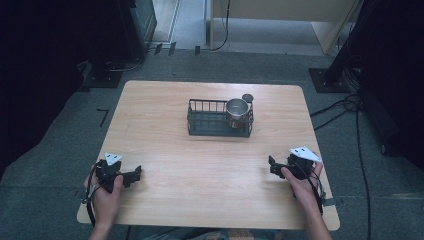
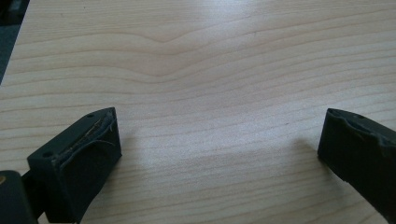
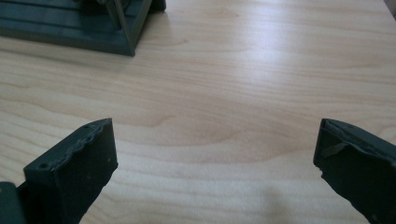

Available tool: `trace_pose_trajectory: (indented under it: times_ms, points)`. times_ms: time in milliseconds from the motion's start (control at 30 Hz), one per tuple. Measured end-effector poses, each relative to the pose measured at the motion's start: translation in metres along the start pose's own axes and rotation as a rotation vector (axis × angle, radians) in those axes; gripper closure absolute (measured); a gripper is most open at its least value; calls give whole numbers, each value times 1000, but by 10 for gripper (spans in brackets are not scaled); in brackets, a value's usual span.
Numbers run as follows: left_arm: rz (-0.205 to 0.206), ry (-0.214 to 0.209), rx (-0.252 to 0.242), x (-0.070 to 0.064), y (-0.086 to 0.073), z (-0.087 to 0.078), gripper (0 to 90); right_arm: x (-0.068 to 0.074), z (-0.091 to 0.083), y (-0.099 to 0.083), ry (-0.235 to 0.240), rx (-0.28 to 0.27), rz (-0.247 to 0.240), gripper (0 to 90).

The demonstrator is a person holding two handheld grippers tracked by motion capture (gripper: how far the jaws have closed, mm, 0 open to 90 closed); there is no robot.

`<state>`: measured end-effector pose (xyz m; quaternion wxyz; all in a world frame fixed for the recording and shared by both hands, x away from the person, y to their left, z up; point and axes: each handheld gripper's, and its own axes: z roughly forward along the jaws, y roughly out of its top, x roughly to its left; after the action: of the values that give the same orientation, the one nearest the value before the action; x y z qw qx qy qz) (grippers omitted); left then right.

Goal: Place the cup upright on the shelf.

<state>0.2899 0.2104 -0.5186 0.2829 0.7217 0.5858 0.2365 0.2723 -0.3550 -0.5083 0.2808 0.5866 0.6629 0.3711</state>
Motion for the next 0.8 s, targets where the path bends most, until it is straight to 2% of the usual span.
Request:
trace_pose_trajectory:
  times_ms: [133, 633, 800]
  points:
    - [0, 0, 0, 0, 0, 0, 0, -4, -2, -11, -7, 22, 8, 0]
    - [0, 0, 0, 0, 0, 0, 0, -15, -19, -30, -27, 53, 38, 0]
    - [0, 0, 0, 0, 0, 0, 0, -18, -23, -35, -28, 101, 39, 0]
